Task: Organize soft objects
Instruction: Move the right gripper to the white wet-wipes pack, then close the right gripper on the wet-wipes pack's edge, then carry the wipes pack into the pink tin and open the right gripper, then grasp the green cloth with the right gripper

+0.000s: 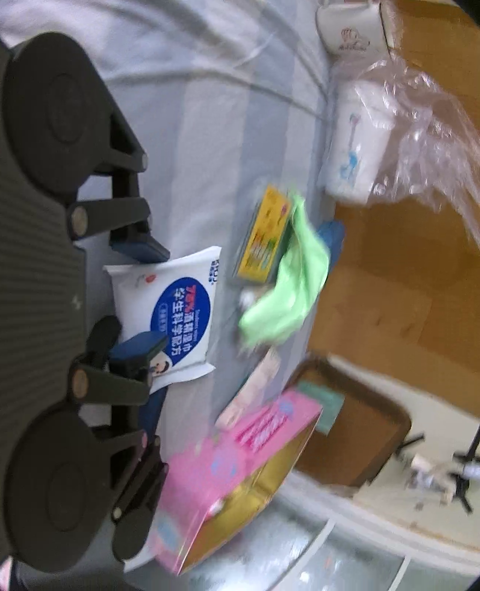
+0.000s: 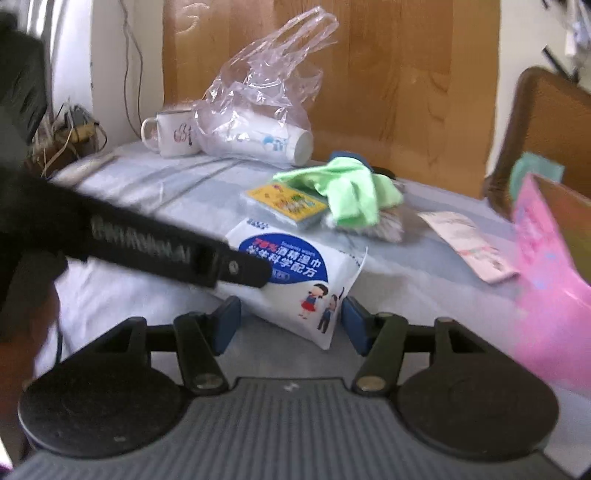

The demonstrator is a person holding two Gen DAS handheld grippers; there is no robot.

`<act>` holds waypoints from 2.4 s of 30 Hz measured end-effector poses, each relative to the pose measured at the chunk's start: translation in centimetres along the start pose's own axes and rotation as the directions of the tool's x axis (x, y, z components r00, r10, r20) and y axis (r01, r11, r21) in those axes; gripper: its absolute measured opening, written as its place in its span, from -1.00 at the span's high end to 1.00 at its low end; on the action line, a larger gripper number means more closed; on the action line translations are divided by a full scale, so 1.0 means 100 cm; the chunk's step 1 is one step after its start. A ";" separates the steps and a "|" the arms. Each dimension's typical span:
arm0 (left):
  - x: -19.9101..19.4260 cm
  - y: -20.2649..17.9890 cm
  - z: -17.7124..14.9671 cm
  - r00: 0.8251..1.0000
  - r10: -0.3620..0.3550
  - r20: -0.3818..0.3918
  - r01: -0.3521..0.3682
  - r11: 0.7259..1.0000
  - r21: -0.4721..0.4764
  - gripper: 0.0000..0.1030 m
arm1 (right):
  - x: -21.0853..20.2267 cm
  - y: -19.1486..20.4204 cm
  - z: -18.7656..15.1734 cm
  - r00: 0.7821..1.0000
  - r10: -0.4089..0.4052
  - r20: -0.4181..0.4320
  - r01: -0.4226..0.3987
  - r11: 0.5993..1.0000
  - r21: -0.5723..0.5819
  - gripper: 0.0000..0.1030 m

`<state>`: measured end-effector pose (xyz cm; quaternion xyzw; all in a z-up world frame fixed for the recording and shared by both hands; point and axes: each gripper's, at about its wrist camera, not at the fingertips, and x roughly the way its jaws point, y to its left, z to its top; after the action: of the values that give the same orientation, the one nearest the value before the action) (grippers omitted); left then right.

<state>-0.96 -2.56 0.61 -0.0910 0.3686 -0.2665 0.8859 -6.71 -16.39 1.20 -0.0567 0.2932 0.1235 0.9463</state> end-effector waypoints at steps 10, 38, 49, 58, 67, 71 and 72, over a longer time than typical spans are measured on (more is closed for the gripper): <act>0.013 -0.101 -0.042 0.982 -0.155 -0.104 0.174 0.961 0.215 0.11 | -0.086 -0.047 -0.064 0.989 -0.151 0.008 0.149 0.984 0.099 -0.26; 0.032 -0.209 0.067 0.970 -0.227 0.085 0.174 0.898 0.405 0.16 | -0.110 -0.141 -0.018 0.879 -0.354 0.319 0.312 0.934 0.176 -0.07; 0.132 -0.232 0.073 0.997 -0.057 0.043 0.036 0.922 0.386 0.11 | -0.026 -0.193 -0.007 0.856 -0.506 0.101 0.473 0.848 0.239 -0.07; 0.058 -0.175 0.050 0.983 -0.141 0.116 0.096 0.939 0.332 0.06 | -0.081 -0.159 -0.025 0.843 -0.485 0.231 0.394 0.850 0.349 -0.06; 0.019 -0.041 0.024 0.981 0.140 0.135 -0.161 0.973 0.164 0.04 | -0.064 -0.078 0.001 0.922 -0.229 0.311 0.175 0.966 0.191 -0.02; 0.016 0.020 0.028 0.943 0.306 0.134 -0.314 0.948 0.049 0.04 | -0.024 -0.050 0.015 0.963 -0.117 0.241 0.093 0.990 0.109 0.13; 0.015 0.030 0.027 0.934 0.329 0.143 -0.336 0.941 0.028 0.04 | -0.012 -0.045 0.020 0.970 -0.102 0.220 0.080 0.991 0.105 0.13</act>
<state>3.06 -0.90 0.55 -0.0221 0.3104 -0.1156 0.9433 -5.42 -20.65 3.65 -0.0108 0.1868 0.0714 0.9797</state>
